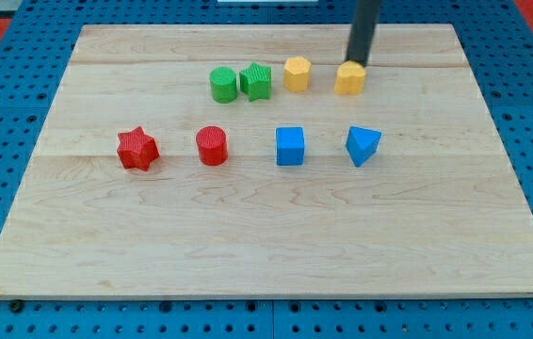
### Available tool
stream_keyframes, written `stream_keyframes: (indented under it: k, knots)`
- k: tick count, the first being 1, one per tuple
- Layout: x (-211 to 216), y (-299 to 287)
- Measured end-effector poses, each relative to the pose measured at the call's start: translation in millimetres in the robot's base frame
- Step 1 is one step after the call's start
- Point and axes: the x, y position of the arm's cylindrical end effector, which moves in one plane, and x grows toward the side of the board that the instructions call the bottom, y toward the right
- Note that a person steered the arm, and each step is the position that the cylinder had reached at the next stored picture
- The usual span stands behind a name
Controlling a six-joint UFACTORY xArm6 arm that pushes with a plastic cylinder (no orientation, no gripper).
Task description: Slide the yellow heart closer to the red circle
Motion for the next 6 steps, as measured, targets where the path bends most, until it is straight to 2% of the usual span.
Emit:
stream_keyframes:
  k: [1,2,3,5,6]
  knots:
    - [29.2,-12.6]
    - [28.0,21.1]
    - [36.8,30.8]
    - [65.2,-8.2]
    - [78.4,-53.5]
